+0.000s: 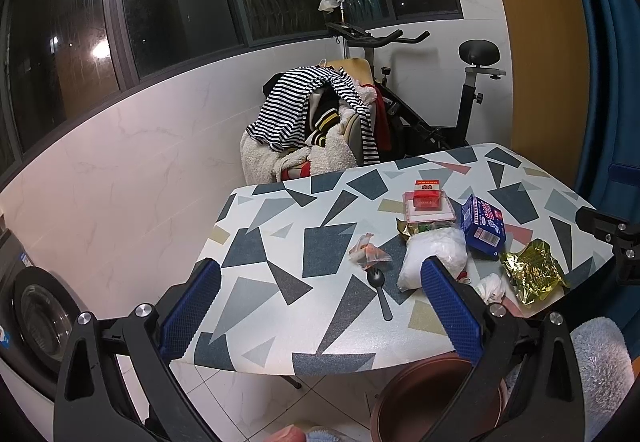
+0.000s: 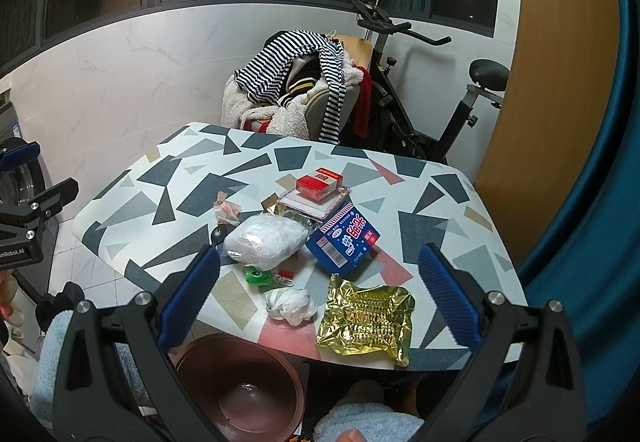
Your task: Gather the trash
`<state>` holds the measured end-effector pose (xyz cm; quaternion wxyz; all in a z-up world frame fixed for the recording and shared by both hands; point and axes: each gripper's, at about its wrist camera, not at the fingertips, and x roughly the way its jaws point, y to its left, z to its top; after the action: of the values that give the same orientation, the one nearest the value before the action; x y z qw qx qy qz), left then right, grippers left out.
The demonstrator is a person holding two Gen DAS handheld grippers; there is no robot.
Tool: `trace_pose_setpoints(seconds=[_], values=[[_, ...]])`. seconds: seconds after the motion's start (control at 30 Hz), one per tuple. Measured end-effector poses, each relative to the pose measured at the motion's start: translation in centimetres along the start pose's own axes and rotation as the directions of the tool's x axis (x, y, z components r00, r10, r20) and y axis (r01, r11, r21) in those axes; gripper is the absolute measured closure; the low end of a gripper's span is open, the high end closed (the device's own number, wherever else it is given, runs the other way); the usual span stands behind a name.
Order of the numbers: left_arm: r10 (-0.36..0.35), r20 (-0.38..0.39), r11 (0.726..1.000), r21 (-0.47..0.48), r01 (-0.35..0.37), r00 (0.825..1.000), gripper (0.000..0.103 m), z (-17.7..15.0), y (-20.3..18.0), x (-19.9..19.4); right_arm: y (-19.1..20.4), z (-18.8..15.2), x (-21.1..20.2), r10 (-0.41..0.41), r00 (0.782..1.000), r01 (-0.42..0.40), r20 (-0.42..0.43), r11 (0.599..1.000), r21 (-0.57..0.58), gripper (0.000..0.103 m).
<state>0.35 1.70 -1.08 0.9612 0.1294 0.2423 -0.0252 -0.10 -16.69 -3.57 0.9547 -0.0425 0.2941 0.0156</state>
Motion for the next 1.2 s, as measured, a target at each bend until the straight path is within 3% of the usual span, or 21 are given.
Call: trace_pose_setpoints(seconds=[1.2], values=[[-0.001, -0.004, 1.000, 0.003, 0.001, 1.000, 0.005, -0.29, -0.01, 0.11, -0.71, -0.33, 0.45, -0.012, 1.000, 0.012, -0.006, 1.000, 0.012, 0.005]])
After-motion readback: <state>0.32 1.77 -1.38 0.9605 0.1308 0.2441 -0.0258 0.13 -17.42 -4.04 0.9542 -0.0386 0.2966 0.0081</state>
